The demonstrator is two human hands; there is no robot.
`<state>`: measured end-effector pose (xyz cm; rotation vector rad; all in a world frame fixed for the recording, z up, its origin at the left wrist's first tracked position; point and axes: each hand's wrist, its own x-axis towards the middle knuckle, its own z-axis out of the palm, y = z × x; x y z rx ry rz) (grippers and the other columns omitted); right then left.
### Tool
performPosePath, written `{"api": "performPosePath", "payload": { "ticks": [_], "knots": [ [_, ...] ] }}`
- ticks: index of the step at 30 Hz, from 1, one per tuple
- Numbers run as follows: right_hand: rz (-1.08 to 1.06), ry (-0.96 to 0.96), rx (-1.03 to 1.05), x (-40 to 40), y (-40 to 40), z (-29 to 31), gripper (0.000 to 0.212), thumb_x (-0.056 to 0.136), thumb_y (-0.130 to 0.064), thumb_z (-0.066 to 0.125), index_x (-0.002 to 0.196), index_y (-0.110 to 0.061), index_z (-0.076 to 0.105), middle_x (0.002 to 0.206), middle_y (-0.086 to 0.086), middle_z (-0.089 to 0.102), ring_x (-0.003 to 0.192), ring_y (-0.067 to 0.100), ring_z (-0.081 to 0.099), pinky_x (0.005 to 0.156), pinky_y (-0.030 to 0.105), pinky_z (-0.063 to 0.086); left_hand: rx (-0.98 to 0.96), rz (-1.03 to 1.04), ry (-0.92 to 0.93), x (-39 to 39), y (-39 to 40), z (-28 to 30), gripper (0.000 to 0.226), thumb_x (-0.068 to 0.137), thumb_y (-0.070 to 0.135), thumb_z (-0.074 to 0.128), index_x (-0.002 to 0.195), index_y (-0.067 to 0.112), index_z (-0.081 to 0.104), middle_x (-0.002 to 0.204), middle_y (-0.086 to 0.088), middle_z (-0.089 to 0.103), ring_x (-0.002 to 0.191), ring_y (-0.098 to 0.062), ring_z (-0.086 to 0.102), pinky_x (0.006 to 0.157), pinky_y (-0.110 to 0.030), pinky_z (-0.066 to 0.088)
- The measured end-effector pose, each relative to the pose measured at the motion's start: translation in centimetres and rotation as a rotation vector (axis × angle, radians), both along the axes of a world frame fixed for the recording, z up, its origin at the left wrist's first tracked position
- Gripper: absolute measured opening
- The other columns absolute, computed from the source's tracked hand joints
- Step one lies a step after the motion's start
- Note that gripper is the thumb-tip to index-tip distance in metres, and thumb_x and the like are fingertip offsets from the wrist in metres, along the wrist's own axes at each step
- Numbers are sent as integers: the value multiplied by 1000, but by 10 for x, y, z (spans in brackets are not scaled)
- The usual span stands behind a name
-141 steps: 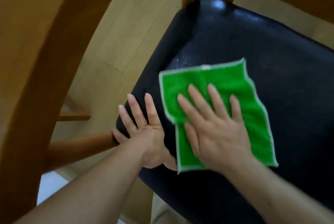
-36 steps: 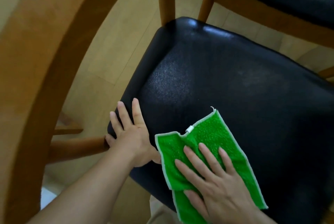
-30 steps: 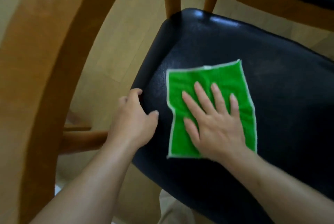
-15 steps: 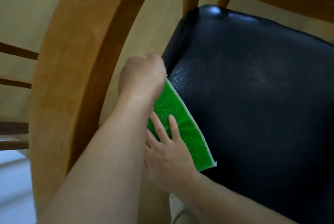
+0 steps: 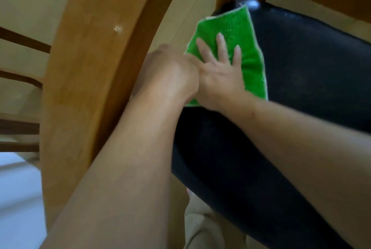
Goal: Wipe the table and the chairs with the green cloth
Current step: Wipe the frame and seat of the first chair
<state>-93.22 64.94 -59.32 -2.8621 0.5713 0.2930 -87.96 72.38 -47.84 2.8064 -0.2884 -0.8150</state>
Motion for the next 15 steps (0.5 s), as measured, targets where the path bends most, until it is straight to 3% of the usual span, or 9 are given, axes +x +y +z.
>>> {"api": "performPosePath", "payload": {
  "ticks": [2, 4, 6, 11, 13, 15],
  "knots": [
    [90, -69, 34, -24, 44, 6, 57, 94, -45, 30, 150, -32, 28, 160, 3, 23, 146, 42, 5, 111, 67, 1, 31, -21, 3, -1, 1, -3, 31, 96, 26, 49, 123, 17, 59, 111, -8, 63, 85, -25, 56, 56, -27, 40],
    [216, -125, 80, -53, 80, 11, 54, 90, -40, 33, 141, -27, 46, 152, 4, 40, 143, 41, 24, 110, 68, 12, 46, -76, -5, -2, 1, -2, 28, 97, 29, 47, 118, 17, 61, 91, -4, 61, 68, -20, 50, 48, -26, 31],
    [340, -73, 76, -77, 100, 11, 50, 91, -42, 42, 139, -28, 49, 150, 0, 43, 142, 38, 29, 111, 65, 19, 84, -107, 3, -2, 2, -1, 27, 98, 30, 46, 115, 17, 62, 76, 0, 53, 59, -15, 46, 46, -24, 28],
    [378, -195, 243, -70, 64, 12, 38, 92, -38, 51, 125, -26, 64, 136, -1, 58, 135, 30, 43, 110, 59, 29, 114, -159, 51, -4, 1, 0, 27, 98, 30, 47, 119, 18, 58, 88, -2, 56, 73, -17, 52, 61, -30, 40],
    [303, -197, 192, -45, 31, 12, 48, 91, -43, 41, 130, -23, 61, 141, 4, 54, 138, 32, 39, 110, 61, 24, 105, -170, 64, -6, 1, 2, 30, 97, 33, 48, 123, 21, 56, 96, -3, 59, 79, -19, 56, 69, -34, 47],
    [180, -97, 48, -17, -3, 10, 61, 90, -53, 24, 142, -30, 45, 154, 0, 36, 145, 30, 23, 113, 57, 14, 74, -189, 37, -7, 1, 2, 29, 97, 32, 49, 123, 21, 57, 102, -3, 60, 86, -21, 56, 71, -35, 47]
  ]
}}
